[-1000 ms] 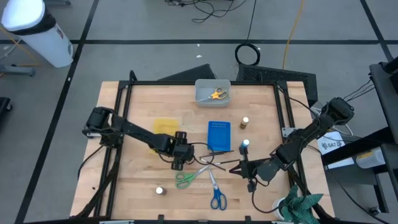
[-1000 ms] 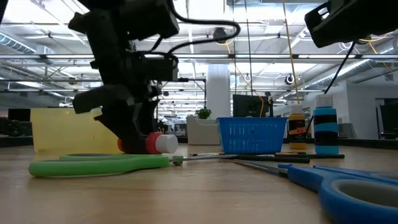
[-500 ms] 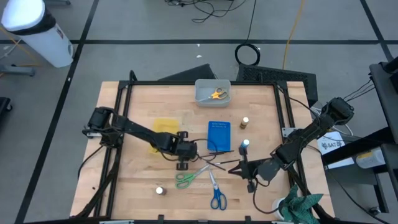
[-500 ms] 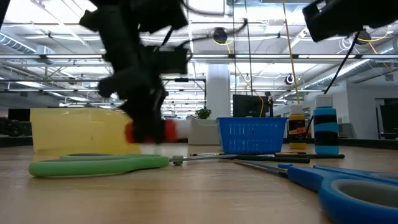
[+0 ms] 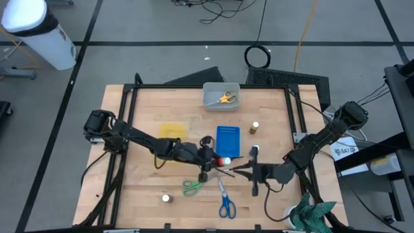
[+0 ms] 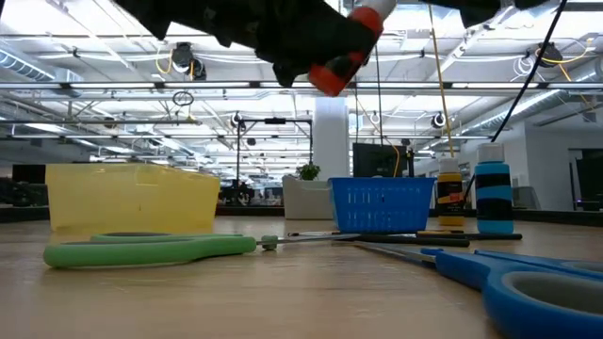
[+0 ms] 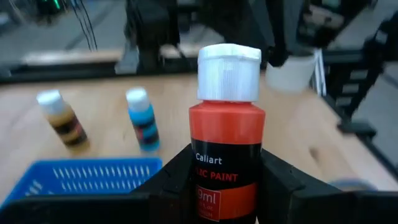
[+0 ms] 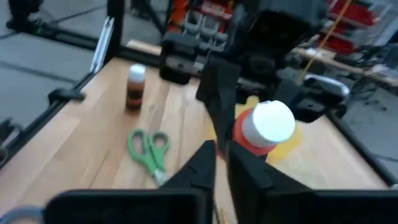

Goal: Pick & Place Paint Supplies
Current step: Put the top orange paint bottle into the blue bin

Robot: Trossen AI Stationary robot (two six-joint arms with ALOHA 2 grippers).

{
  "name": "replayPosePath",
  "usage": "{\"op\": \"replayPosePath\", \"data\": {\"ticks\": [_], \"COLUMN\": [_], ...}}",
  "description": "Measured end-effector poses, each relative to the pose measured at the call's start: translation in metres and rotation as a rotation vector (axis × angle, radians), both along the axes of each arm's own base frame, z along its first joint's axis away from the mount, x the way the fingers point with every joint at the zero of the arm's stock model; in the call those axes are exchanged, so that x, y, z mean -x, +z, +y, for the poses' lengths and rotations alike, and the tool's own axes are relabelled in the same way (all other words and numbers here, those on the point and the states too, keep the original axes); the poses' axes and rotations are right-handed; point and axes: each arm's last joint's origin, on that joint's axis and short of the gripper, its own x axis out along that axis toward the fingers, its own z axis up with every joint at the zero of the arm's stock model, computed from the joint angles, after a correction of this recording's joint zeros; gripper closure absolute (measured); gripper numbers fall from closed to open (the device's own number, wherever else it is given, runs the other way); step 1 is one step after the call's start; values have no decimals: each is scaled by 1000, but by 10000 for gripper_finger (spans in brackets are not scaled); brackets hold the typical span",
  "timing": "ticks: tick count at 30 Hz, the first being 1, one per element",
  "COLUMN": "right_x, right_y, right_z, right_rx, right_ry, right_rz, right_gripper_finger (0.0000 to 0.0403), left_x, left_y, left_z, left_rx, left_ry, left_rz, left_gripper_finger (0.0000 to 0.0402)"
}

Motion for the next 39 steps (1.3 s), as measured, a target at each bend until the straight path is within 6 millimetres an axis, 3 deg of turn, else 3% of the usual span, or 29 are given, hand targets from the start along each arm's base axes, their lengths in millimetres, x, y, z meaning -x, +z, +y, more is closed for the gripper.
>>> {"op": "replayPosePath", "data": {"ticks": [4,9,14,20,30,35,39], "right_x": [-4,-12,-23,-34,-34,-34,-32], "right_y": [8,18,15,4,6,6,9], "right_z": [-4,-15,-28,-33,-33,-33,-36], "right_rx": [-1,-65,-192,-214,-220,-222,-228], "right_ry": [-15,-66,-61,-57,-52,-57,-68], "right_rz": [-69,-154,-158,-134,-152,-152,-150], "right_gripper_finger": [283,183,139,163,288,296,296], "left_x": [3,5,5,5,5,5,9], "left_y": [1,-2,-1,-1,-1,-1,6], "left_z": [2,2,2,2,2,2,4], "left_rx": [7,-1,1,2,4,2,10], "left_ry": [-11,-1,-3,-4,-4,-3,32], "left_rz": [-125,-125,-131,-132,-132,-125,-117], "left_gripper_finger": [282,282,282,282,282,282,221]}}
